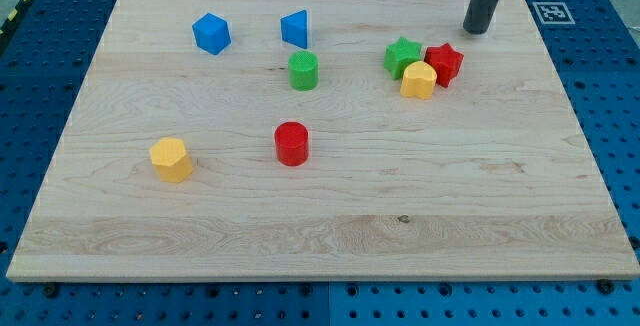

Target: Point at the blue triangle

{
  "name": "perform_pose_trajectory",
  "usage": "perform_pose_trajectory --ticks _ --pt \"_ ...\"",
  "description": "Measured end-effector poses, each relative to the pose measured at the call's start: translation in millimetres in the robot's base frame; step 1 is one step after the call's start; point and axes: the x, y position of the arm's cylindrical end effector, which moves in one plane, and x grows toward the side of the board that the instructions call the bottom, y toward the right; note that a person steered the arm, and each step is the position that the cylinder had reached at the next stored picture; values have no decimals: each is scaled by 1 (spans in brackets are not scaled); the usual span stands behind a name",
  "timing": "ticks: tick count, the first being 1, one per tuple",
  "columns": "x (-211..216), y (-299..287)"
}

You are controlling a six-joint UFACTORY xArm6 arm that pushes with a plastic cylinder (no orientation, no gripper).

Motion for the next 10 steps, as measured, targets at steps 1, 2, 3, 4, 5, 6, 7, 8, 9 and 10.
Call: perform_pose_trajectory --ticks 1,2,3,4,5,6,7,8,9,10 --pt "0 0" --pt "0 -7" --pt "0 -10" --pt "0 -18" --pt "0 -30" --pt "0 -30" --pt "0 -35" --pt "0 -35" --pt "0 -40" --pt "0 -66"
